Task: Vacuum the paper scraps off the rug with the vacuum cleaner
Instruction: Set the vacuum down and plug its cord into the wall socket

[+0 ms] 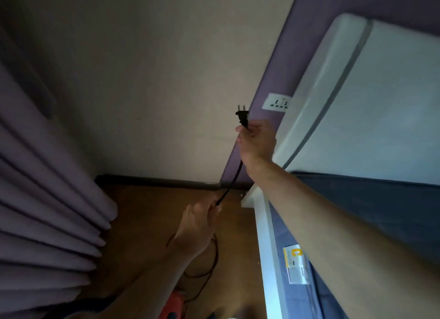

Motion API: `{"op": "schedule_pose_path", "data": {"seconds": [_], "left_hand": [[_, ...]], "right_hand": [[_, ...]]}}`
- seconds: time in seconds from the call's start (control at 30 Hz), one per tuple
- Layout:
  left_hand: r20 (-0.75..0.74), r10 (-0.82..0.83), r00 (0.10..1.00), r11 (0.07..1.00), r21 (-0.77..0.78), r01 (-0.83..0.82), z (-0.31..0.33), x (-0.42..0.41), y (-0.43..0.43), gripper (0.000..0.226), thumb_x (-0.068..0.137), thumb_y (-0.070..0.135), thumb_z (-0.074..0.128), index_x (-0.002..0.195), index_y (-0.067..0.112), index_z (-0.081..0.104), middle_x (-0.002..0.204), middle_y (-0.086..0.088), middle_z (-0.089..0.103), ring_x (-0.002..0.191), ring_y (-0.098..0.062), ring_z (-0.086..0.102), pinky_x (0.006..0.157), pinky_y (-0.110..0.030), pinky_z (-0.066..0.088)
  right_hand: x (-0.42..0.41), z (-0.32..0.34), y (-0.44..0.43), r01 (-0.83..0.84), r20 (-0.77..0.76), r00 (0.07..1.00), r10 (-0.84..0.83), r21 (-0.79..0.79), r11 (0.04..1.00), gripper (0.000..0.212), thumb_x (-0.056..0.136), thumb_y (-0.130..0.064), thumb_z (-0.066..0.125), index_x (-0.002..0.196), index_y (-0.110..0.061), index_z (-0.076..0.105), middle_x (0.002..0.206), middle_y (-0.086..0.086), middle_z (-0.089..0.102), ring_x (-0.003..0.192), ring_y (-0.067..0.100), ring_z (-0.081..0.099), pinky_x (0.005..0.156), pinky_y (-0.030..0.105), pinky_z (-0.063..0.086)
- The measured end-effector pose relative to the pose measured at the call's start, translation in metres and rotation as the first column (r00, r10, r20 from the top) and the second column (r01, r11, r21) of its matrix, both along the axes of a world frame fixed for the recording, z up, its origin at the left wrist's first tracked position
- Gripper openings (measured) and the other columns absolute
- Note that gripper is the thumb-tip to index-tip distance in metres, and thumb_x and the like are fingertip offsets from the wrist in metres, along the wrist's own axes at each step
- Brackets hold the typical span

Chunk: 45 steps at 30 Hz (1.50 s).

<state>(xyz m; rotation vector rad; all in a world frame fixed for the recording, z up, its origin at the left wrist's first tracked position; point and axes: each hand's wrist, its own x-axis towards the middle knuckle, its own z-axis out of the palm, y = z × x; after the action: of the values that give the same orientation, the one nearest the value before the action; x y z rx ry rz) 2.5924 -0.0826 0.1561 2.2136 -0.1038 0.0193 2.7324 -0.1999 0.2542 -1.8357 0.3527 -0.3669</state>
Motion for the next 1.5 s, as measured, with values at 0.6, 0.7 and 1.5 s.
{"op": "schedule_pose_path", "data": {"seconds": [0.6, 0.7, 1.5], "left_hand": [[-0.178, -0.102, 0.979, 0.935, -0.353, 0.033, 0.011, 0.061, -0.112, 0.009, 0.097, 0.018, 0.059, 0.090, 0.016, 0.064, 0.066, 0.001, 0.057, 0.062, -0.017, 0.061, 0.060, -0.040, 0.057], [-0.264, -0.124, 0.957, 0.913, -0.407, 0.006, 0.017, 0.077, -0.121, 0.007, 0.097, 0.015, 0.059, 0.098, 0.016, 0.065, 0.070, -0.002, 0.056, 0.067, -0.027, 0.064, 0.062, -0.049, 0.061], [-0.479, -0.101, 0.872, 0.855, -0.490, -0.170, 0.004, 0.169, -0.140, 0.009, 0.092, 0.010, 0.066, 0.101, 0.010, 0.064, 0.079, -0.004, 0.063, 0.069, -0.012, 0.069, 0.060, -0.038, 0.063]], "right_hand": [[0.076, -0.049, -0.119, 0.232, 0.025, 0.973, -0.230, -0.112, 0.966, 0.007, 0.090, -0.014, 0.064, 0.088, -0.007, 0.061, 0.073, -0.004, 0.060, 0.068, 0.013, 0.059, 0.065, 0.028, 0.050], [0.096, -0.055, -0.126, 0.213, 0.015, 0.977, -0.213, -0.151, 0.965, 0.009, 0.091, -0.015, 0.063, 0.091, -0.005, 0.062, 0.076, -0.003, 0.060, 0.072, 0.015, 0.059, 0.066, 0.027, 0.049], [0.193, -0.084, -0.129, 0.217, -0.064, 0.965, -0.256, -0.357, 0.909, 0.016, 0.096, -0.012, 0.056, 0.105, 0.000, 0.061, 0.099, 0.014, 0.069, 0.090, 0.026, 0.067, 0.073, 0.036, 0.055]]}}
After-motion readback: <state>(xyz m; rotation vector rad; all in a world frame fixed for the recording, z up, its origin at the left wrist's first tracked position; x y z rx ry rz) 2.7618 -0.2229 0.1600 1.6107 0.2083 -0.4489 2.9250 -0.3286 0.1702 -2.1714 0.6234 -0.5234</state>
